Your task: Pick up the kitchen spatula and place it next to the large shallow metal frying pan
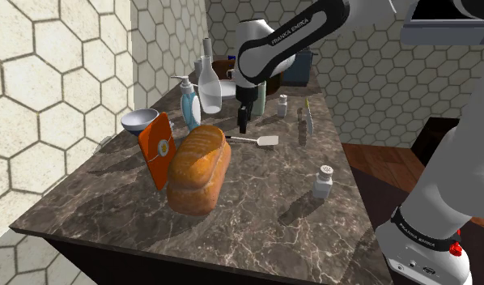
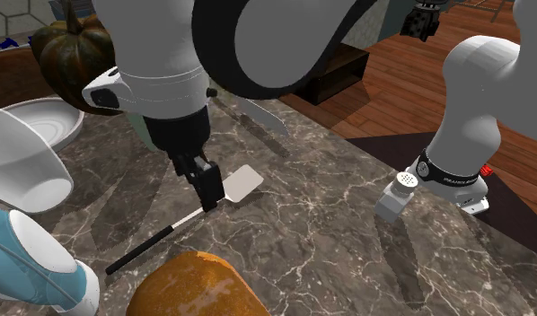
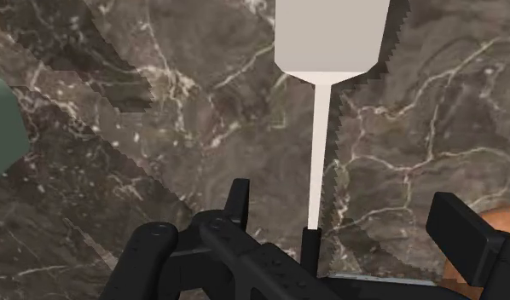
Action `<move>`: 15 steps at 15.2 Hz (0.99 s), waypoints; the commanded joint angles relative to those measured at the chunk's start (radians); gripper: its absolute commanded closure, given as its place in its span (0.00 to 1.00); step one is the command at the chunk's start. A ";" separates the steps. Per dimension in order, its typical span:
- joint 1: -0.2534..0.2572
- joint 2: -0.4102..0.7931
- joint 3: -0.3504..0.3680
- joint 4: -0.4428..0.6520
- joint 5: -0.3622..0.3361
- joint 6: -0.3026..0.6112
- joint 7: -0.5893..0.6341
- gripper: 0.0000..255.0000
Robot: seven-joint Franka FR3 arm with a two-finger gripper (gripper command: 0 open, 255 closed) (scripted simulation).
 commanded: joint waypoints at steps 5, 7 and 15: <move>0.008 0.087 0.007 0.032 -0.010 0.065 -0.010 0.00; 0.009 0.103 0.006 0.024 -0.011 0.088 -0.009 0.00; 0.010 0.116 0.006 0.019 -0.012 0.107 -0.009 0.00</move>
